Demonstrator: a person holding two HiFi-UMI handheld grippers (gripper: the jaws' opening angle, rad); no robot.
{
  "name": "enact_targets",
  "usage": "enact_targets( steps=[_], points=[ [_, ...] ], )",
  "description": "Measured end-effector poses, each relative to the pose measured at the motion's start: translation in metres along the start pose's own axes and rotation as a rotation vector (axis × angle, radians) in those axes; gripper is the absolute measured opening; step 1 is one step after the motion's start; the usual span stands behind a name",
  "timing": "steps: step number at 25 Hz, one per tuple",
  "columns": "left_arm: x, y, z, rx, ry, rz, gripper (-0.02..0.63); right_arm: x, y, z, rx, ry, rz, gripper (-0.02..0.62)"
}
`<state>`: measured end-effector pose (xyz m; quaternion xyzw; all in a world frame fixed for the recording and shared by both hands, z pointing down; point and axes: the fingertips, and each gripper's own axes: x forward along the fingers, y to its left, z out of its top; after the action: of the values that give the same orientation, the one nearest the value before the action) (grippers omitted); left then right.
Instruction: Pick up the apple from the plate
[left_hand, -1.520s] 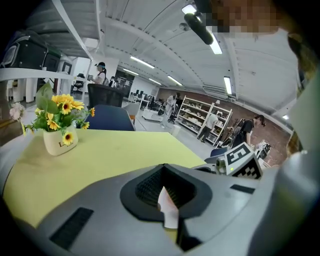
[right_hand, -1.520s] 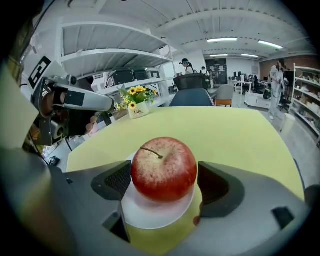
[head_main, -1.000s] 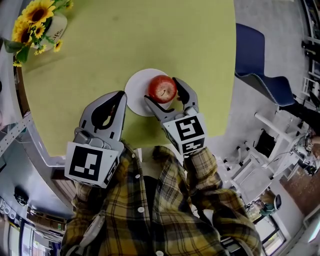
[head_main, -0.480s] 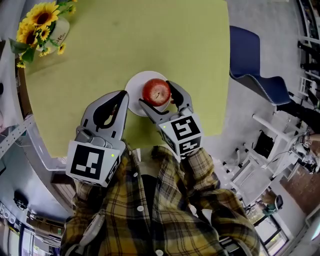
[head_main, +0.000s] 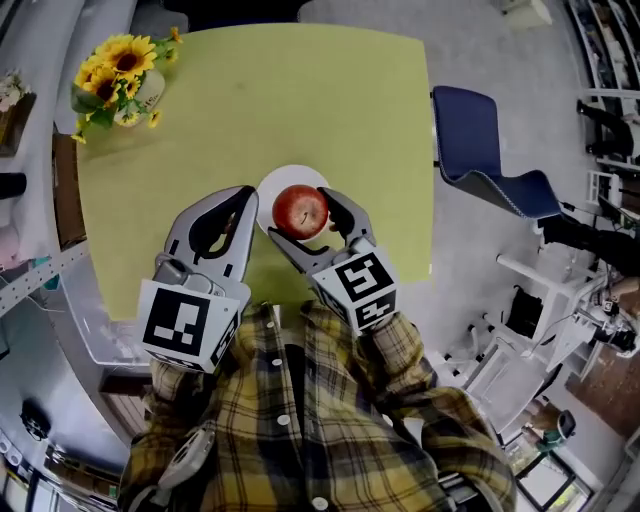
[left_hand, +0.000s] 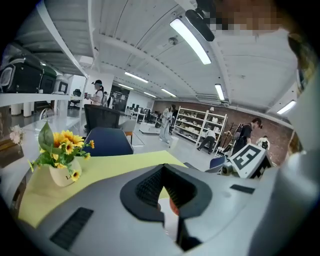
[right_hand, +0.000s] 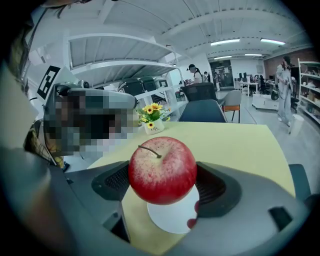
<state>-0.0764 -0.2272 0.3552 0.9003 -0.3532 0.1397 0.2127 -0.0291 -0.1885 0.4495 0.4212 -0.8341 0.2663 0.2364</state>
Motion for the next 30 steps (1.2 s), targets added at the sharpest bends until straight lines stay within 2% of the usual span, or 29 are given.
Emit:
enact_targets(
  steps=[6, 13, 19, 22, 30],
  points=[
    [-0.027, -0.017, 0.025, 0.021, -0.053, 0.015, 0.005, -0.042, 0.021, 0.028, -0.082, -0.049, 0.019, 0.388],
    [-0.057, -0.032, 0.055, 0.056, -0.108, 0.026, 0.005, -0.088, 0.049, 0.070, -0.121, -0.157, 0.054, 0.388],
    [-0.066, -0.051, 0.075, 0.077, -0.141, 0.037, 0.005, -0.126, 0.056, 0.099, -0.084, -0.228, 0.107, 0.388],
    [-0.070, -0.059, 0.081, 0.092, -0.154, 0.024, 0.005, -0.137, 0.056, 0.107, -0.105, -0.263, 0.094, 0.388],
    [-0.075, -0.066, 0.079, 0.103, -0.164, -0.001, 0.005, -0.144, 0.061, 0.109, -0.114, -0.270, 0.086, 0.388]
  ],
)
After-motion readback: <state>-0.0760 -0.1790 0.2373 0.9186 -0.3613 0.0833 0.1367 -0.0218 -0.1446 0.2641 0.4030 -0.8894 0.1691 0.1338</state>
